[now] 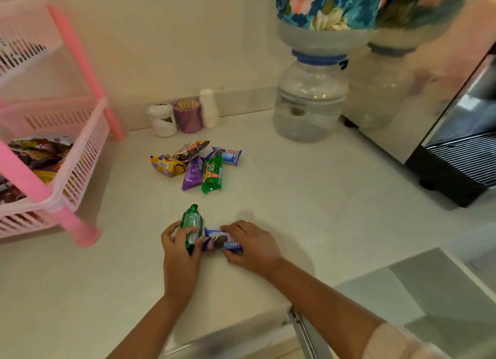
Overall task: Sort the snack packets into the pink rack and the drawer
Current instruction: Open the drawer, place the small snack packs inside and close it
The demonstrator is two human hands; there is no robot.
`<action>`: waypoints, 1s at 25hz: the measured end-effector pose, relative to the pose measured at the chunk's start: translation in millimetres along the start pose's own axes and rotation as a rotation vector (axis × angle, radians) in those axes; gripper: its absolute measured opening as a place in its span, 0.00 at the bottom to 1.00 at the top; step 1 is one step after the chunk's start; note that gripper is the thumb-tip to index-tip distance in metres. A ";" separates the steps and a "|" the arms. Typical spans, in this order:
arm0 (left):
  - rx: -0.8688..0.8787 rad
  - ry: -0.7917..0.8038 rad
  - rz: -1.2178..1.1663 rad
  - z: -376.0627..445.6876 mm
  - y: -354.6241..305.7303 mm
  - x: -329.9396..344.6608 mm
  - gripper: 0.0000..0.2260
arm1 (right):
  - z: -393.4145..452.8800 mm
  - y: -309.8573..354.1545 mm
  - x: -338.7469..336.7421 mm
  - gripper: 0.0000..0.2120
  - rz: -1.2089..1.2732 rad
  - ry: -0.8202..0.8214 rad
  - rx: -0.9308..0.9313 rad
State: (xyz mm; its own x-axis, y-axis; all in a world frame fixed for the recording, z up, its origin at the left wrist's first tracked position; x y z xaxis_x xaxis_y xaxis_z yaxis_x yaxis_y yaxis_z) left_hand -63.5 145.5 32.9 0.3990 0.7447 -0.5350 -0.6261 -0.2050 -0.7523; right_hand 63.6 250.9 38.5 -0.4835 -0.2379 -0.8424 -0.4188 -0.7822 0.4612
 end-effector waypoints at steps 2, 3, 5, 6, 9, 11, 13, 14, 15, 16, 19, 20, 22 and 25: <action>0.011 0.049 -0.042 -25.7 -27.3 22.8 0.09 | -34.1 -21.9 -24.6 0.23 -0.001 0.004 0.024; 0.026 0.068 -0.050 -38.0 -42.6 35.2 0.09 | -49.5 -32.5 -36.5 0.23 -0.003 -0.003 0.040; 0.057 0.092 -0.067 -58.4 -74.3 61.1 0.08 | -77.1 -54.4 -61.3 0.23 -0.025 -0.028 0.089; 0.066 0.106 -0.086 -68.6 -90.5 74.7 0.09 | -91.8 -66.4 -73.6 0.23 -0.041 -0.037 0.119; 0.119 0.170 -0.151 -96.7 -132.8 107.5 0.09 | -133.0 -102.1 -108.6 0.22 -0.075 -0.066 0.184; 0.202 0.238 -0.205 -118.3 -159.8 127.4 0.10 | -164.3 -131.6 -131.1 0.22 -0.068 -0.089 0.247; 0.320 0.328 -0.243 -142.6 -184.2 146.5 0.09 | -200.6 -162.1 -146.9 0.24 -0.069 -0.095 0.339; 0.382 0.371 -0.255 -155.2 -193.1 155.2 0.09 | -217.5 -174.1 -151.2 0.25 -0.088 -0.089 0.378; 0.423 0.417 -0.277 -169.2 -200.0 166.8 0.08 | -235.2 -187.5 -154.5 0.27 -0.107 -0.083 0.421; 0.418 0.468 -0.310 -183.7 -204.0 179.1 0.07 | -251.2 -201.5 -156.7 0.29 -0.111 -0.064 0.476; 0.182 0.595 -0.411 -215.2 -186.5 217.5 0.08 | -270.4 -238.4 -155.5 0.28 -0.059 0.071 0.623; 0.100 0.624 -0.405 -220.1 -177.6 231.9 0.09 | -270.2 -248.2 -150.3 0.26 -0.060 0.147 0.656; -0.074 0.689 -0.384 -222.7 -161.2 264.4 0.11 | -270.8 -268.2 -133.3 0.23 -0.125 0.322 0.745; -0.492 0.726 -0.321 -220.5 -131.9 306.5 0.14 | -272.4 -300.5 -109.0 0.22 -0.245 0.529 0.972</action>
State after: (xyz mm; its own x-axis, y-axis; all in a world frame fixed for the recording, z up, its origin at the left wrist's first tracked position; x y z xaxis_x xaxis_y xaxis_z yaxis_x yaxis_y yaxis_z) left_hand 289.2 260.8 -116.6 0.9287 0.2667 -0.2576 -0.1254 -0.4278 -0.8951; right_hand 451.6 355.1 -84.2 -0.0175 -0.5335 -0.8456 -0.9886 -0.1172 0.0944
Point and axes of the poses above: each hand's wrist, its own z-axis towards the middle knuckle, its own x-axis out of the palm, y = z × x, the point moved 7 cm from there along z, towards the middle knuckle, and after that the axes turned 4 degrees about x, right-handed, at the moved point
